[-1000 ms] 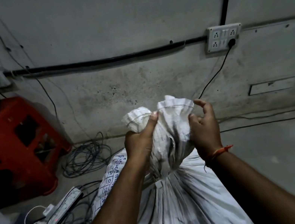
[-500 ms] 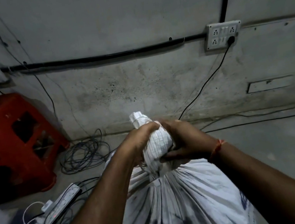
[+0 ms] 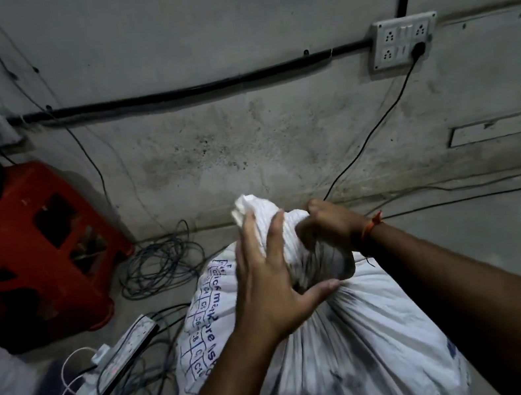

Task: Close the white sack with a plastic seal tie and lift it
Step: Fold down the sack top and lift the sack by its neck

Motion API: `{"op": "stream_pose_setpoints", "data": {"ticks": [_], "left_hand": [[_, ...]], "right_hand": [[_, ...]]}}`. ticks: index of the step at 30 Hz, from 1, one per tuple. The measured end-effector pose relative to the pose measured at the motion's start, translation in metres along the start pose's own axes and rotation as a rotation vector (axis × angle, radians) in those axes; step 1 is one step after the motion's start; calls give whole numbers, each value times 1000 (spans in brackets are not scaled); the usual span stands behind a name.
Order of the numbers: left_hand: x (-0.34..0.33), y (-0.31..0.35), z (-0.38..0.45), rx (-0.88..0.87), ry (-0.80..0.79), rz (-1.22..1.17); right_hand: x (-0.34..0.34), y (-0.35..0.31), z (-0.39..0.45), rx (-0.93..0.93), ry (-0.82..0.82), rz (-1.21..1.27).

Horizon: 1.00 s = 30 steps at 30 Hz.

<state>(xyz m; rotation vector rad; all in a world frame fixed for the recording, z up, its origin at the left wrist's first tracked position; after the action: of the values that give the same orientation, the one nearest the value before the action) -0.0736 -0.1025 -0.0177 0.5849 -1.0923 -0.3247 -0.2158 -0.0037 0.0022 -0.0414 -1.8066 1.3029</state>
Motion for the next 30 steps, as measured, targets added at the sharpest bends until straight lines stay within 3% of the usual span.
{"op": "stream_pose_setpoints", "data": {"ticks": [4,8,10,14,15,17,19,21,24,26,28,30], "left_hand": [[-11,-14,27,9,-26,-178],[-9,-22,45,109,-121,-85],[-12,-33,55,139,-138,8],[-18,-50,65,318,-136,-76],[-18,-49,66,355,-140,-117],[-30,-58,72,487,-191,-269],[-48,-70,72,668,-324,-453],[-70,-92,68,798,-466,-612],[-65,-86,53,961,-521,-714],[-43,-74,43,895,-429,-445],[-27,-61,33,642,-339,-90],[-19,-48,20,430,-309,-7]], "right_hand": [[-6,15,-3,-81,-32,397],[-21,22,-9,-262,-88,674],[-20,24,-3,-217,3,576],[4,30,-5,29,350,-209],[1,26,-14,80,386,-258],[-22,23,-29,109,294,-267],[-44,29,-33,81,287,-243],[-44,35,-21,-5,327,-199],[-35,41,1,-187,244,-128],[-38,50,15,-260,152,-61],[-45,53,18,-316,53,7],[-52,61,19,-436,5,179]]}}
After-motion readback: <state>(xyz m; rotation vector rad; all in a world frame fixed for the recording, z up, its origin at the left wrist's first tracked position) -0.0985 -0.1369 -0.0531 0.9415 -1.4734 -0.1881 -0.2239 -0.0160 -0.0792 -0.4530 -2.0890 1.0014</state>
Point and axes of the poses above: each hand's wrist, its own z-axis towards the middle knuckle, its own x-axis out of the back of the hand, y = z × x, the point moved 3 cm from there along z, towards the middle knuckle, and after that the axes turned 4 degrees about x, right-handed, at the moved point
